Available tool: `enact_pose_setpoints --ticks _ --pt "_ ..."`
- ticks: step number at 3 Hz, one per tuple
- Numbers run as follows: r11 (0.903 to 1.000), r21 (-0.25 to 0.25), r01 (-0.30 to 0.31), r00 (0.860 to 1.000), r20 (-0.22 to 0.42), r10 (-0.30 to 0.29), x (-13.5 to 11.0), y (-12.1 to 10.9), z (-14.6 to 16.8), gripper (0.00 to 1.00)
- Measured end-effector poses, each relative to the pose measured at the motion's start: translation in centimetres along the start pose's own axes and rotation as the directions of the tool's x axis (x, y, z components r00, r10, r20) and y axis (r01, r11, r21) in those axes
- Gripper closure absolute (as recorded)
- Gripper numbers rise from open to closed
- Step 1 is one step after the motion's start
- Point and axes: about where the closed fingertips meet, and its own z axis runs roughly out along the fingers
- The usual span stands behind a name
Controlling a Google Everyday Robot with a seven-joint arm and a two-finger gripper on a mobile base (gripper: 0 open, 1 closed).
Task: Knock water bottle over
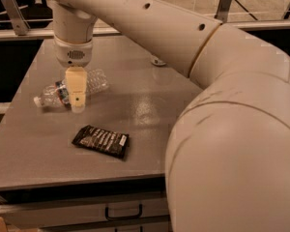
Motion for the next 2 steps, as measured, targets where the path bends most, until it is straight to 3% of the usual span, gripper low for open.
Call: enact_pose_setpoints --ticks 2 --pt "0.9995 0.006 -0.031 0.999 0.022 0.031 0.77 0.13 0.12 0.0"
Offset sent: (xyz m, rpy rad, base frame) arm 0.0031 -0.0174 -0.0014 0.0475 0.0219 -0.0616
